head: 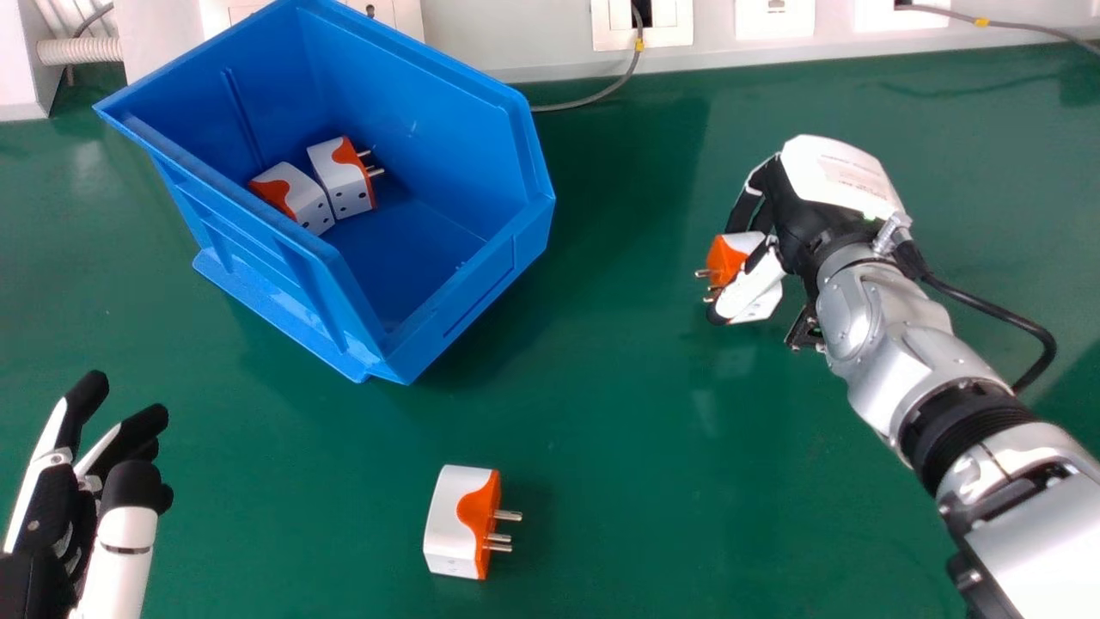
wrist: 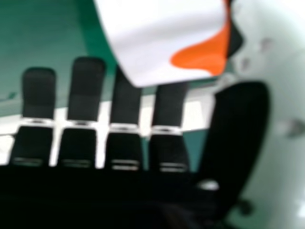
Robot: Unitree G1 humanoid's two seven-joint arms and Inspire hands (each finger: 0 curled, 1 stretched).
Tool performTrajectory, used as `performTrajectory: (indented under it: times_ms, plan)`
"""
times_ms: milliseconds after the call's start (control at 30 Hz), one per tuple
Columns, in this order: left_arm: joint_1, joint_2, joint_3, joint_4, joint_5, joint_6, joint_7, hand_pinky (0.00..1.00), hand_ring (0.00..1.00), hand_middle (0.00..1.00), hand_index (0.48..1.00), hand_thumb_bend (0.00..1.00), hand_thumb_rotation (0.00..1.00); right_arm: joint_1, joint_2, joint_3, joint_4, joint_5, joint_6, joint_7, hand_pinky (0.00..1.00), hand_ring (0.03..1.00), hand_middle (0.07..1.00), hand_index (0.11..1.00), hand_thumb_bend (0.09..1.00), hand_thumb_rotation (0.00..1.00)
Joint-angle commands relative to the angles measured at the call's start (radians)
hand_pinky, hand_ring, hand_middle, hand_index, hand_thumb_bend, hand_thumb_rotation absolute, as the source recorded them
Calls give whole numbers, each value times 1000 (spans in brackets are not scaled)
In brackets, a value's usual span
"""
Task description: Pick all objects and put in blue box
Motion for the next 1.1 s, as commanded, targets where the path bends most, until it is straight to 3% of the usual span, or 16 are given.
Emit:
performTrajectory:
  times_ms: [0, 133, 300, 467, 667, 1067]
  plan:
    - [-8, 2, -2, -4, 10, 3, 12, 801, 876, 866, 938, 488, 906, -10, -28, -21, -36, 11, -27, -28, 418, 440, 520, 455, 503, 0]
    - [-24, 4, -6, -5, 11, 16, 11, 798, 875, 865, 937, 472, 903, -17, -39, -41, -55, 22, -36, -15, 403, 428, 519, 468, 501, 0]
    - [-48, 9, -4, 17, 6, 17, 9, 800, 874, 864, 936, 452, 900, -19, -51, -61, -102, 38, -37, -2, 381, 421, 519, 490, 498, 0]
    - [-60, 7, -12, 8, 17, 33, 12, 801, 875, 863, 936, 443, 896, -4, -59, -74, -168, 47, -47, 9, 370, 419, 517, 505, 496, 0]
    - [-81, 11, -11, 23, 23, 35, 15, 802, 874, 861, 934, 430, 887, 35, -79, -89, -292, 43, -40, 31, 345, 411, 506, 525, 493, 0]
    - [-123, 28, -11, 54, 17, 49, 15, 803, 874, 860, 932, 415, 869, 211, -79, -148, -779, 48, 97, 142, 313, 406, 497, 559, 486, 0]
